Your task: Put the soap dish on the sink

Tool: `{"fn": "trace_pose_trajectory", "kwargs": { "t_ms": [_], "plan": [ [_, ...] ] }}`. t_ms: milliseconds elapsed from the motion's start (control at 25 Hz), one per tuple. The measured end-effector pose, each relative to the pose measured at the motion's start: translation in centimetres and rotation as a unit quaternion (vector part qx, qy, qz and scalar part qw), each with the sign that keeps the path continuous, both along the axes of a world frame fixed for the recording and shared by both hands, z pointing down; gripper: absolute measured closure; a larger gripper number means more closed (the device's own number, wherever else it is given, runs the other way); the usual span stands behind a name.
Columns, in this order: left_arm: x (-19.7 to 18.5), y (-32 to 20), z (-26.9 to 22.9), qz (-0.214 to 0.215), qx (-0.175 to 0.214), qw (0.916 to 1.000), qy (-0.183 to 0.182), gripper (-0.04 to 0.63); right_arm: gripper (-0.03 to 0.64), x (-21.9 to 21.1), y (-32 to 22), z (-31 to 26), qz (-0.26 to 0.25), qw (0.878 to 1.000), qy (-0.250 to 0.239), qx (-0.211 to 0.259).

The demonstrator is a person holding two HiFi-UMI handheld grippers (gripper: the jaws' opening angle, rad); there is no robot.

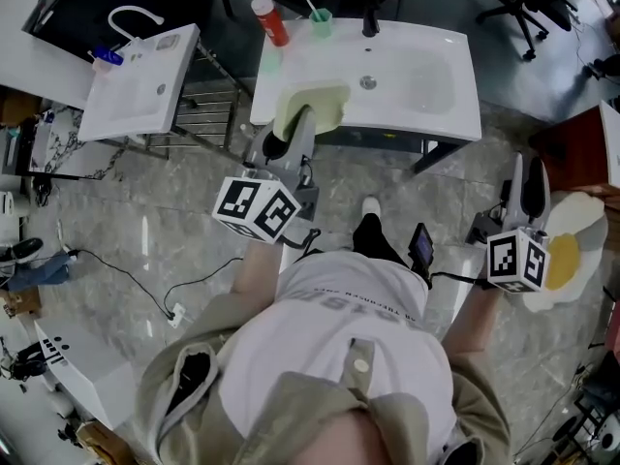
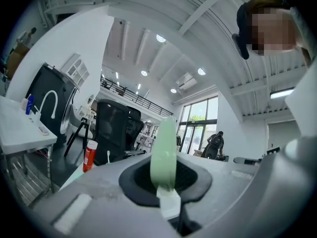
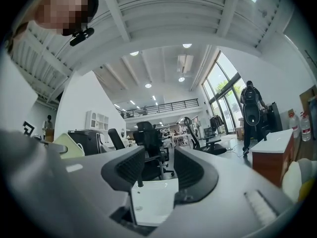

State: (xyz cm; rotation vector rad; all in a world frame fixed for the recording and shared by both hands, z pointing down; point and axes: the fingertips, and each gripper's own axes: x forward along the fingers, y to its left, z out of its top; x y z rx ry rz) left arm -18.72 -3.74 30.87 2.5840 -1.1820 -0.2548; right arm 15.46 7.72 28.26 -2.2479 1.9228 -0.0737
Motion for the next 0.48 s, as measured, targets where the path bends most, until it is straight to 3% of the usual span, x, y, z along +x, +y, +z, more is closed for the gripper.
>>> {"fn": "trace_pose_trajectory", "kwargs": {
  "t_ms": [480],
  "plan": [
    [6.6, -7.0, -2.9, 0.002, 0.012, 0.9991, 0.040, 0.572, 0.431, 4.8, -8.4, -2.6, -0.027, 0.999, -0.002, 0.025]
  ]
}}
